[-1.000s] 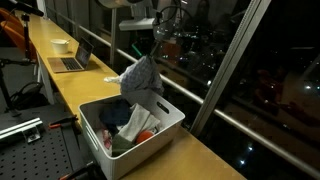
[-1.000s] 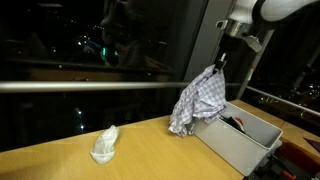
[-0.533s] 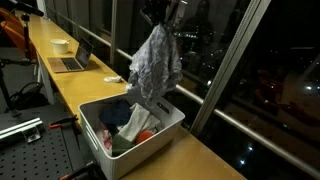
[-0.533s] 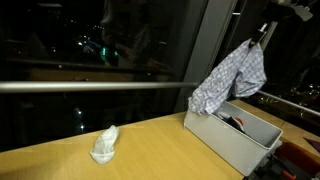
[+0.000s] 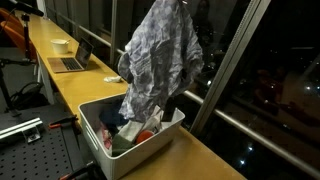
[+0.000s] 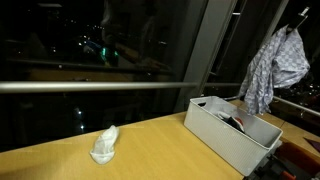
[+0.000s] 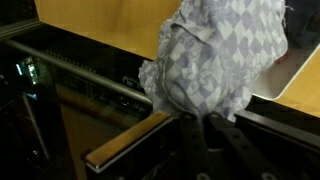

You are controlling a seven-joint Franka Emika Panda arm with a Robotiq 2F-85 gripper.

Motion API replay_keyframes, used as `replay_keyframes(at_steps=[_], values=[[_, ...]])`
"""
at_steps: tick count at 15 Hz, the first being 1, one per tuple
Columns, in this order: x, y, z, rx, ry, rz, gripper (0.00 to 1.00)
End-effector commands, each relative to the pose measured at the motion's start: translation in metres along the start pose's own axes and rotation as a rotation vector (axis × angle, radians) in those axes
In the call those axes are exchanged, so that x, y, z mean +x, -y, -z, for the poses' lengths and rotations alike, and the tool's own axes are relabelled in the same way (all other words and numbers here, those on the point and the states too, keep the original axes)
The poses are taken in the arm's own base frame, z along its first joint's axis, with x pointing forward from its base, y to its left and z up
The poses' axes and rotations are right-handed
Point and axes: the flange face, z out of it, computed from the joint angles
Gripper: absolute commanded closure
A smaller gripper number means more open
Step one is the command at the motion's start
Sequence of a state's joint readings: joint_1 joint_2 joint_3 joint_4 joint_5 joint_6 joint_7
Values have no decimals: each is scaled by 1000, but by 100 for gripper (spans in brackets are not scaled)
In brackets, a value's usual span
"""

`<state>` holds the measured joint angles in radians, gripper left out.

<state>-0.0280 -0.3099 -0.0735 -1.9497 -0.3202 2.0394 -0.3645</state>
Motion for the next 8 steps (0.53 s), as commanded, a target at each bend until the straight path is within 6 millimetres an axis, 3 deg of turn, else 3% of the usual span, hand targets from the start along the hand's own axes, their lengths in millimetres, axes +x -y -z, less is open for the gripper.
replay_keyframes(at_steps=[1,5,8], values=[[-3,1,13,2,1,13,98],[3,4,33,-13,-8,22,98],[13,9,35,-11,-4,36,98]])
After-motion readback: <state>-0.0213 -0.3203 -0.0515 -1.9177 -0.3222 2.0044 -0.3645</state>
